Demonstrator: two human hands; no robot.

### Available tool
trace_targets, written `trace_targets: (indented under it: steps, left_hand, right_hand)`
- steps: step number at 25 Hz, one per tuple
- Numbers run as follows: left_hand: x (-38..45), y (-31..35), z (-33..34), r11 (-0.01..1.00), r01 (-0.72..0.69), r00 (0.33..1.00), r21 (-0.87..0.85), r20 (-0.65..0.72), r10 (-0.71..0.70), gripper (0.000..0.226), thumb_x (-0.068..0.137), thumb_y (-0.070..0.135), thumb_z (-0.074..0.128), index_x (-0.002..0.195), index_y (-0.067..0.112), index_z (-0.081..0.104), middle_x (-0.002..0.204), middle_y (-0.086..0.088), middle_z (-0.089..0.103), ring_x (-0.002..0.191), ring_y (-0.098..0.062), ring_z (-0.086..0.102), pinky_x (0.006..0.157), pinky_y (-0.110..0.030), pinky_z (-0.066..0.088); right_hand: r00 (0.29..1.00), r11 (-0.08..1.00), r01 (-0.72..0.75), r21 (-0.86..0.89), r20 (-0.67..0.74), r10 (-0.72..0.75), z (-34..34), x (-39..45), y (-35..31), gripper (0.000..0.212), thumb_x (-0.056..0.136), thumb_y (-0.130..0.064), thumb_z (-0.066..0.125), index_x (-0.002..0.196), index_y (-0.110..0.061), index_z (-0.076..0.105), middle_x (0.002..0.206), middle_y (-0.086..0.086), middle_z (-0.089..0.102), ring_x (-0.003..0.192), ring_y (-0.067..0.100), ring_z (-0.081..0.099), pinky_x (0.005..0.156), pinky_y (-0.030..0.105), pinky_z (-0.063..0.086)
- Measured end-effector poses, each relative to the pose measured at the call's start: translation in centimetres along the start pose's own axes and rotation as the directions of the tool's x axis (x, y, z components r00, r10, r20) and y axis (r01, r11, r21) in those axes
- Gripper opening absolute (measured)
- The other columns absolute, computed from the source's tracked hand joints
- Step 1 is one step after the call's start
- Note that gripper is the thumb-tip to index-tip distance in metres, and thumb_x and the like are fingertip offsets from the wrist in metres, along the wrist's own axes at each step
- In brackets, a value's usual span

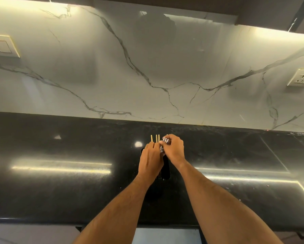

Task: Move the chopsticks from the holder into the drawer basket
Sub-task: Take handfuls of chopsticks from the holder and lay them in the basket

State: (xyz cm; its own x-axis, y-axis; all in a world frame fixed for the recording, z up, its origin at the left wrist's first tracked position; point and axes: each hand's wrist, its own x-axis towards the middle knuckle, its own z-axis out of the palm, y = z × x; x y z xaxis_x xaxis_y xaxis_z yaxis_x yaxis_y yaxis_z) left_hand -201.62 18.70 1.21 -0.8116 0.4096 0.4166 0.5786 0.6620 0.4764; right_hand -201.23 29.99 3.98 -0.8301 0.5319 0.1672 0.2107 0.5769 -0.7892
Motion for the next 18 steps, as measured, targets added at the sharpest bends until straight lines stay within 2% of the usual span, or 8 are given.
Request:
trace_targets:
  steps: [3,7,9,12,16,18]
  left_hand:
    - [-0.4,-0.1,-0.3,0.998,0.069,0.991,-0.013,-0.117,-0.070,0.013,0.086,0.007,0.076,0.097,0.006,0.069,0.097,-0.010,0.064,0.087,-0.019,0.058,0.072,-0.036,0.058]
    - [-0.2,0.1,-0.7,0.987,0.128,0.986,-0.100,-0.098,-0.138,0.007,0.090,0.006,0.071,0.095,0.007,0.066,0.090,-0.009,0.066,0.083,-0.021,0.061,0.079,-0.041,0.058]
    - [0.0,0.0,-0.6,0.984,0.136,0.983,-0.113,-0.104,-0.148,0.005,0.091,0.008,0.071,0.094,0.009,0.067,0.087,-0.006,0.067,0.079,-0.017,0.062,0.076,-0.038,0.058]
    - [0.2,0.0,-0.7,0.954,0.219,0.969,-0.204,-0.072,-0.238,0.009,0.092,0.012,0.070,0.100,0.010,0.067,0.094,-0.004,0.068,0.082,-0.013,0.062,0.079,-0.031,0.058]
    - [0.6,-0.3,-0.5,0.909,0.308,0.940,-0.283,-0.059,-0.337,0.009,0.093,0.012,0.068,0.101,0.011,0.065,0.095,-0.001,0.067,0.075,-0.007,0.060,0.069,-0.019,0.054]
    - [0.7,-0.2,-0.5,0.871,0.353,0.920,-0.341,-0.042,-0.389,0.014,0.094,0.010,0.067,0.106,0.013,0.061,0.093,0.001,0.068,0.071,-0.006,0.060,0.065,-0.019,0.053]
  right_hand:
    - [1.000,1.000,0.021,-0.014,0.006,-0.021,0.3,0.0,-0.3,0.015,0.089,-0.015,0.077,0.103,-0.014,0.073,0.087,-0.007,0.067,0.071,0.001,0.061,0.065,0.007,0.047]
    - [0.998,0.998,0.055,-0.022,0.024,-0.054,0.8,0.1,-0.7,0.021,0.088,-0.016,0.077,0.109,-0.013,0.074,0.093,-0.005,0.070,0.080,0.006,0.064,0.079,0.019,0.054]
    - [0.998,0.998,0.055,-0.019,0.039,-0.054,1.1,0.2,-0.9,0.024,0.088,-0.016,0.077,0.111,-0.012,0.074,0.099,0.000,0.074,0.083,0.008,0.065,0.078,0.019,0.054]
    - [0.998,0.999,0.038,0.004,0.043,-0.038,1.2,0.3,-1.0,0.024,0.086,-0.015,0.079,0.110,-0.012,0.074,0.099,0.002,0.074,0.082,0.009,0.066,0.073,0.015,0.052]
    - [0.997,0.999,0.006,0.041,0.077,-0.009,1.0,0.2,-1.2,0.023,0.085,-0.014,0.080,0.107,-0.012,0.074,0.099,0.003,0.075,0.087,0.013,0.070,0.081,0.027,0.060]
    - [0.998,0.999,0.002,0.048,0.067,-0.005,0.8,0.1,-1.3,0.022,0.084,-0.013,0.081,0.105,-0.011,0.075,0.096,0.004,0.075,0.086,0.013,0.071,0.082,0.032,0.062]
